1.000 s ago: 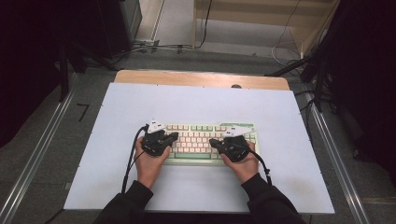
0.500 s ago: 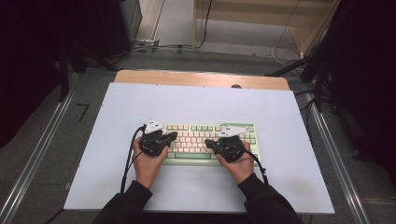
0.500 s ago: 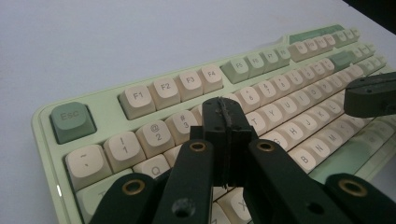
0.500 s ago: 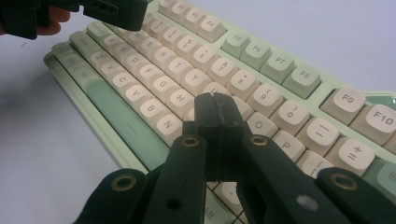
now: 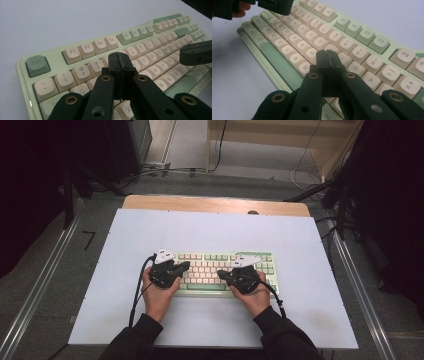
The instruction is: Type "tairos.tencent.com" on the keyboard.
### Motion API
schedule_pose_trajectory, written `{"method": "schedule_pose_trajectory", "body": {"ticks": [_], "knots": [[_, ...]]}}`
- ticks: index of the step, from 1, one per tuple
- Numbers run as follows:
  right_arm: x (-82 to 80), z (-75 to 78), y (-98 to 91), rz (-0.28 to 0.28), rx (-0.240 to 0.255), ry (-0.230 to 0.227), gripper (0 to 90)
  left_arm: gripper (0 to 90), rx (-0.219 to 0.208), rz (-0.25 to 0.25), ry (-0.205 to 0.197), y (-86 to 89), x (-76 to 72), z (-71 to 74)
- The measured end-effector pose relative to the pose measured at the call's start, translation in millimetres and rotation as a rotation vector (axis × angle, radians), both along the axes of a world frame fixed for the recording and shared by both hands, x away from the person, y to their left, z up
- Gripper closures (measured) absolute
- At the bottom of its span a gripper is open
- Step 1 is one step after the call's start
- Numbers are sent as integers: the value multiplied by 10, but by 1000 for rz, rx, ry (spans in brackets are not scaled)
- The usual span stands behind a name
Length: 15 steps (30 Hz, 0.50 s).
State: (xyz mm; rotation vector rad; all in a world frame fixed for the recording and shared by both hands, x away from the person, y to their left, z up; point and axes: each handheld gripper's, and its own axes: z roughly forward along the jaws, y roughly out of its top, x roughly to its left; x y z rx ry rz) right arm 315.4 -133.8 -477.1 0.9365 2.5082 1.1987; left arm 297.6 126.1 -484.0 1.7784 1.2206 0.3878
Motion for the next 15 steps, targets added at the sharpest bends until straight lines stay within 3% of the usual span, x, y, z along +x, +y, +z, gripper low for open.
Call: {"method": "schedule_pose_trajectory", "body": {"ticks": [15], "knots": [[0, 1, 48, 11, 2, 4, 883, 900, 2, 0, 3, 6, 0, -5]]}}
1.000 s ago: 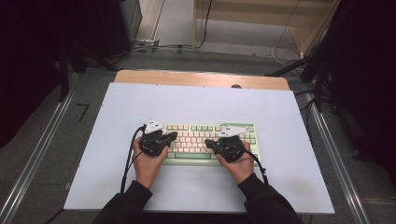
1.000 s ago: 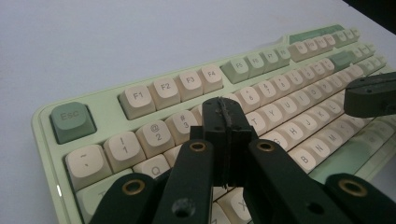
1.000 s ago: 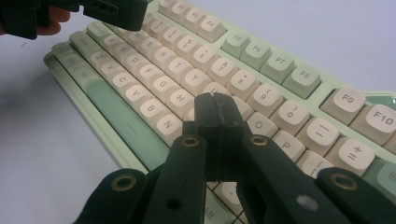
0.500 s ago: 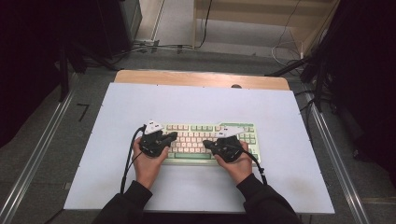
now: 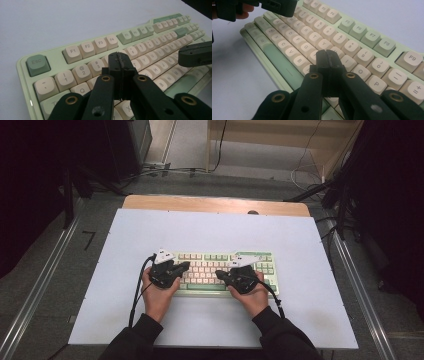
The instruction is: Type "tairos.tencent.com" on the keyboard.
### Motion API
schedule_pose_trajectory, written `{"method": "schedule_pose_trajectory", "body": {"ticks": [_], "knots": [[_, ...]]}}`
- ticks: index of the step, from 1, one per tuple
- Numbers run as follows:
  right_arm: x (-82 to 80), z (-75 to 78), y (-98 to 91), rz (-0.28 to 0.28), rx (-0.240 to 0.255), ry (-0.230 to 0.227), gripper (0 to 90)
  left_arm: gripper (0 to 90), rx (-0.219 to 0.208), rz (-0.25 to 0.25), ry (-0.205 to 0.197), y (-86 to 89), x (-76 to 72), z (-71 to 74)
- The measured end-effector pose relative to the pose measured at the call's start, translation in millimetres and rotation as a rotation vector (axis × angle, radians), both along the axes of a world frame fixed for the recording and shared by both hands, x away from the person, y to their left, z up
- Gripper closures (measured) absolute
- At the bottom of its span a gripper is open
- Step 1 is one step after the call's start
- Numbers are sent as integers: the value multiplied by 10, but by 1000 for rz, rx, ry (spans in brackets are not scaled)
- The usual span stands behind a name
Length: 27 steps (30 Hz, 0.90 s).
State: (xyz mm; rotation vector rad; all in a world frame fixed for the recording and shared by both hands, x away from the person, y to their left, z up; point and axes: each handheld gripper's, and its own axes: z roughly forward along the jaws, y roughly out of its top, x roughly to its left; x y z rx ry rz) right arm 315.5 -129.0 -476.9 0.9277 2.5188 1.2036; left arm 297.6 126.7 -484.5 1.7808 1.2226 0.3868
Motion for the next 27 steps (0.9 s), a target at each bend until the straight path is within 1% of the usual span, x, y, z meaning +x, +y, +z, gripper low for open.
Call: {"method": "schedule_pose_trajectory", "body": {"ticks": [2, 10, 27], "knots": [[-3, -4, 10, -1, 3, 6, 883, 900, -2, 1, -1, 3, -2, 4], [-3, -14, 37, 5, -3, 8, 883, 900, -2, 1, -2, 2, -6, 7], [-30, -54, 141, 33, -14, 15, 883, 900, -3, 2, -6, 6, -9, 12]]}}
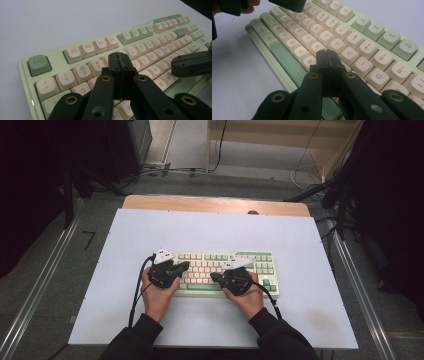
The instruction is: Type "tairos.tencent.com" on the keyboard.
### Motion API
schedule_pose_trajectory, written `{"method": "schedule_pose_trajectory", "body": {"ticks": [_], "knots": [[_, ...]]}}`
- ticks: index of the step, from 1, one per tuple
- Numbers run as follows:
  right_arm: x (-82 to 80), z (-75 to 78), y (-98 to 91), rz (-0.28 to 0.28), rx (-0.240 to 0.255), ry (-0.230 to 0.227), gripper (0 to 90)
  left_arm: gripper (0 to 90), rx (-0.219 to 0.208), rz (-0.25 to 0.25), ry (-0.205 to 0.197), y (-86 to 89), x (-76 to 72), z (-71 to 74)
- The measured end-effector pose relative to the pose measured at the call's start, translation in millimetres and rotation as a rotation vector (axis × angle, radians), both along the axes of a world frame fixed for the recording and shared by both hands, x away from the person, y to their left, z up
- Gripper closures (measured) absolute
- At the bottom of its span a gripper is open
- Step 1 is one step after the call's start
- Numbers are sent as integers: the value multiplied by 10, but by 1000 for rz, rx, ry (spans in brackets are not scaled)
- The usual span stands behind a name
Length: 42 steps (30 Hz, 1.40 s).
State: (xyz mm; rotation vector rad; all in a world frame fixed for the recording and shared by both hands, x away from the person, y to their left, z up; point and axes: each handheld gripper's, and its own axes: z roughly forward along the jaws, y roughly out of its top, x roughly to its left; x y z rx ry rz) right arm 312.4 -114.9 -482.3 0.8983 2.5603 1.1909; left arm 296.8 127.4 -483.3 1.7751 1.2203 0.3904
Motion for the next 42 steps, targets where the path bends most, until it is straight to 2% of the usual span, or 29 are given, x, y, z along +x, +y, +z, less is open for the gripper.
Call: {"method": "schedule_pose_trajectory", "body": {"ticks": [9, 12, 23, 36, 42], "knots": [[-10, -30, 42, 12, -10, 3, 883, 900, 0, 1, -1, 2, -2, 2], [-7, -69, 57, 16, -31, 7, 882, 900, 0, 0, -1, 3, -4, 3], [-16, 13, 7, 3, 8, -9, 883, 900, -4, -18, -1, -23, -33, 16], [7, 59, -66, -16, 22, -17, 883, 900, -11, -39, 4, -38, -86, 31], [16, 81, -102, -31, 29, -20, 883, 900, -1, -53, 18, -73, -121, -16]]}}
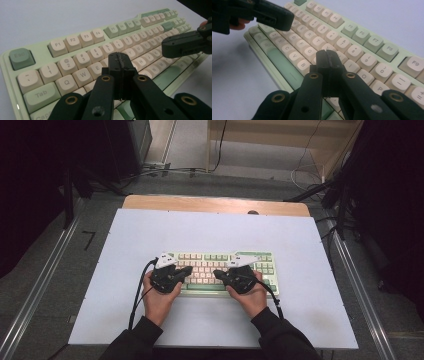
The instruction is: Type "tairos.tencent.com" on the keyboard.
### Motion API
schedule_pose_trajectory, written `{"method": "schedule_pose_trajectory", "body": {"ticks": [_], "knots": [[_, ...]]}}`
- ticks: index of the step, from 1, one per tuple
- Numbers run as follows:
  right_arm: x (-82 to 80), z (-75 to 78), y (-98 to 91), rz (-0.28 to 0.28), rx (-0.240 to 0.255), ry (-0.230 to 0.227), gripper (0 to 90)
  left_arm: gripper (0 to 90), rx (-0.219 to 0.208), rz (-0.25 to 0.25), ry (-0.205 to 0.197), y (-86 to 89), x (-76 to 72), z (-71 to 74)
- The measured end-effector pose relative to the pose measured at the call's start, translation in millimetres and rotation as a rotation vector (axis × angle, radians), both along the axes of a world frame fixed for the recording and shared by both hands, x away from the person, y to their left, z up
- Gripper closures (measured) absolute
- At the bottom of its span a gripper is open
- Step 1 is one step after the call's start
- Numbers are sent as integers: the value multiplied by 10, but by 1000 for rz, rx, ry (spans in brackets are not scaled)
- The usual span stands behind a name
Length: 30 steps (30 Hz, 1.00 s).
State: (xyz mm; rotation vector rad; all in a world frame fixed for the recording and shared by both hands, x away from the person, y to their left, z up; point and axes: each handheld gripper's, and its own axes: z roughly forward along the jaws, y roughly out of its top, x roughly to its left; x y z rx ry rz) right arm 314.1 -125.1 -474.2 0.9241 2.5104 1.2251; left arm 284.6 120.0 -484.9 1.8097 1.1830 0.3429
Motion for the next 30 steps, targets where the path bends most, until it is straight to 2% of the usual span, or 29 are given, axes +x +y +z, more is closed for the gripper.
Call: {"method": "schedule_pose_trajectory", "body": {"ticks": [15, 30], "knots": [[43, 14, -87, -24, 15, 8, 883, 900, 19, -20, 22, -83, -42, -76], [47, 21, -105, -27, 19, 6, 883, 900, 18, -25, 30, -98, -72, -89]]}}
